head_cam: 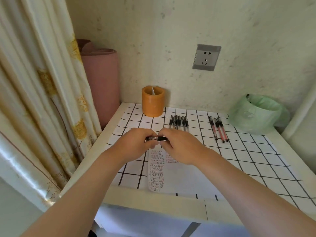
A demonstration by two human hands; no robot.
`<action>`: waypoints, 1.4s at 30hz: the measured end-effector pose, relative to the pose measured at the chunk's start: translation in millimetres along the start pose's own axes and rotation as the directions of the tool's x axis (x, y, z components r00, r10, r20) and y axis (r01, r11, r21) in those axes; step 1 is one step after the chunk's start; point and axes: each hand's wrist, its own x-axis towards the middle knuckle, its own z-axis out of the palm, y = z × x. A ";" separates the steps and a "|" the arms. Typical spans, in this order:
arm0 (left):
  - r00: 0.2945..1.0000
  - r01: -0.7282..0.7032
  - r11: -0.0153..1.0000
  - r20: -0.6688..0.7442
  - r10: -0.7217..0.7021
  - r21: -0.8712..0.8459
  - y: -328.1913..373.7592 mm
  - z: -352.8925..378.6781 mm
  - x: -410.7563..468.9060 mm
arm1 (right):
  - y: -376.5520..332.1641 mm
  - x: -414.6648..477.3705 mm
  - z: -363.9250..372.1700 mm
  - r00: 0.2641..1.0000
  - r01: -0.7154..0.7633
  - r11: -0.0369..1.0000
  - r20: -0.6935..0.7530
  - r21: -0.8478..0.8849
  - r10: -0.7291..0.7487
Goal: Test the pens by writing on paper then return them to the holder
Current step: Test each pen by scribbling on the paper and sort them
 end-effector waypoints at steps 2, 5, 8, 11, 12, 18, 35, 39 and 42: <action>1.000 -0.011 0.999 -0.019 0.012 0.033 5.2 6.5 4.7 | 2.3 -3.6 -4.5 1.000 0.017 0.997 -0.015 -0.075 -0.019; 0.994 -0.052 0.998 -0.091 0.055 0.036 13.6 9.7 10.1 | 10.4 -6.4 -13.0 0.998 -0.011 0.992 -0.067 -0.125 0.003; 0.993 -0.075 0.997 -0.098 0.072 -0.031 19.0 12.2 15.2 | 18.8 -8.2 -17.0 0.996 -0.027 0.997 -0.081 -0.077 0.021; 0.997 -0.073 0.995 -0.043 0.070 -0.072 21.7 17.4 18.9 | 28.4 -13.4 -15.1 0.998 -0.052 0.998 -0.025 0.023 0.052; 0.996 -0.082 0.994 -0.029 0.080 -0.076 22.8 19.7 20.0 | 30.8 -15.5 -14.3 0.998 -0.066 0.996 0.005 0.061 0.066; 0.991 -0.131 0.987 -0.017 0.130 -0.095 30.2 30.3 25.5 | 36.2 -25.0 -11.7 0.995 -0.105 0.994 0.009 0.038 0.104; 0.991 -0.030 1.000 0.128 0.029 0.004 24.8 31.1 37.0 | 60.5 -39.2 6.1 0.952 -0.308 0.877 0.121 0.368 0.283; 0.982 0.001 0.995 0.188 -0.020 0.100 21.9 32.5 37.8 | 66.8 -47.6 3.0 0.935 -0.325 0.748 0.081 0.579 0.344; 0.974 -0.010 0.982 0.224 -0.033 0.191 21.4 34.7 38.5 | 66.6 -48.8 1.8 0.902 -0.316 0.540 0.070 0.780 0.426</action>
